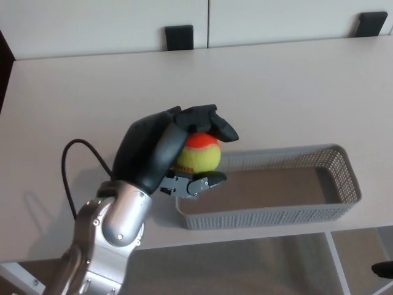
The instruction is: The robot walk towards a table in front and uses its left hand to pickup a tennis ball on the left side and put it in a container on the right hand side
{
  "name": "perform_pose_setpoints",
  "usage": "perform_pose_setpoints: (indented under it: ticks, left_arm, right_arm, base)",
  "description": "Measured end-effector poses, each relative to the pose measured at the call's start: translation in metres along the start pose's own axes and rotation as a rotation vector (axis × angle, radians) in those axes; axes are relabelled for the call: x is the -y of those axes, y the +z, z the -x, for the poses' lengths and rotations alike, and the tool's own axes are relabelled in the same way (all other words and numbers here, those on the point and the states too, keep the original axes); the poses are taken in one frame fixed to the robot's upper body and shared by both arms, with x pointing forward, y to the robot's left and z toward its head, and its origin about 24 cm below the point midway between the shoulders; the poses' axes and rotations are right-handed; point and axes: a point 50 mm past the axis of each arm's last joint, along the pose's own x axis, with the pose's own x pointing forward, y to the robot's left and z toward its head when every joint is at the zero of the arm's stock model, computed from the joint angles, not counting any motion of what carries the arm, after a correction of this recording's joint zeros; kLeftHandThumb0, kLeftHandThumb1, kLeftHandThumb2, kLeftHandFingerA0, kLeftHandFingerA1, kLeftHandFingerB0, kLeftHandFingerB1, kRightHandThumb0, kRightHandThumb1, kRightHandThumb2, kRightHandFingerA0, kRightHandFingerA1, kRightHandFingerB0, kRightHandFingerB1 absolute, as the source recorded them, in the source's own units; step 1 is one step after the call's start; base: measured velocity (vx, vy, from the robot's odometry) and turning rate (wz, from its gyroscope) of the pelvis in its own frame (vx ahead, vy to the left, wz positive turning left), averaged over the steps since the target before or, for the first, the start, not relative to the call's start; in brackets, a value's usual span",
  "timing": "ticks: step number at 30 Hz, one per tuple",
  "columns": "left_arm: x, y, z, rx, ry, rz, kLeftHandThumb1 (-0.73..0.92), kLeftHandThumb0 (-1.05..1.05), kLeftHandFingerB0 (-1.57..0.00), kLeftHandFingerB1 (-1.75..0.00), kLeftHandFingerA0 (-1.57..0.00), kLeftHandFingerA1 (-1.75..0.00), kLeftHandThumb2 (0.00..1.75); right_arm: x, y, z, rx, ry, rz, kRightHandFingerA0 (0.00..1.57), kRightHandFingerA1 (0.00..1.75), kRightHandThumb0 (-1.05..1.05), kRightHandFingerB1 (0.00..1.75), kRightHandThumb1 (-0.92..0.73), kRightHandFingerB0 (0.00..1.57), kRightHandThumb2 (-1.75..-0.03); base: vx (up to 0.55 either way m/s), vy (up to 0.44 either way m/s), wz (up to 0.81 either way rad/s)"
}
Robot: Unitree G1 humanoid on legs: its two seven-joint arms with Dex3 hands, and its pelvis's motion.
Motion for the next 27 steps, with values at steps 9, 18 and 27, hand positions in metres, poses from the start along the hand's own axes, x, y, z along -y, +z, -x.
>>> perform_pose_setpoints:
  ticks: [9,18,27]
  left_arm:
    - [0.016,0.0,0.003,-0.024,-0.054,-0.014,0.33,-0.32,0.0,-0.47,-0.01,-0.49,0.89]
    - [0.021,-0.001,0.008,-0.037,-0.22,-0.149,0.51,-0.83,0.0,-0.06,0.0,-0.08,0.87]
    - [0.02,-0.001,0.01,-0.054,-0.27,-0.2,0.5,-0.83,0.0,-0.07,0.0,-0.07,0.87]
  right_arm:
    - [-0.002,-0.004,0.002,-0.012,0.006,0.0,0.66,0.56,-0.38,0.52,-0.45,0.59,-0.68]
    - [-0.001,-0.001,0.0,0.001,0.003,0.002,0.71,0.48,-0.31,0.43,-0.52,0.62,-0.54]
    - [0.0,0.0,0.0,0.005,0.004,0.007,0.68,0.57,-0.38,0.52,-0.45,0.59,-0.69]
  base:
    - [0.0,0.0,0.0]
    - [0.0,0.0,0.0]
    - [0.0,0.0,0.0]
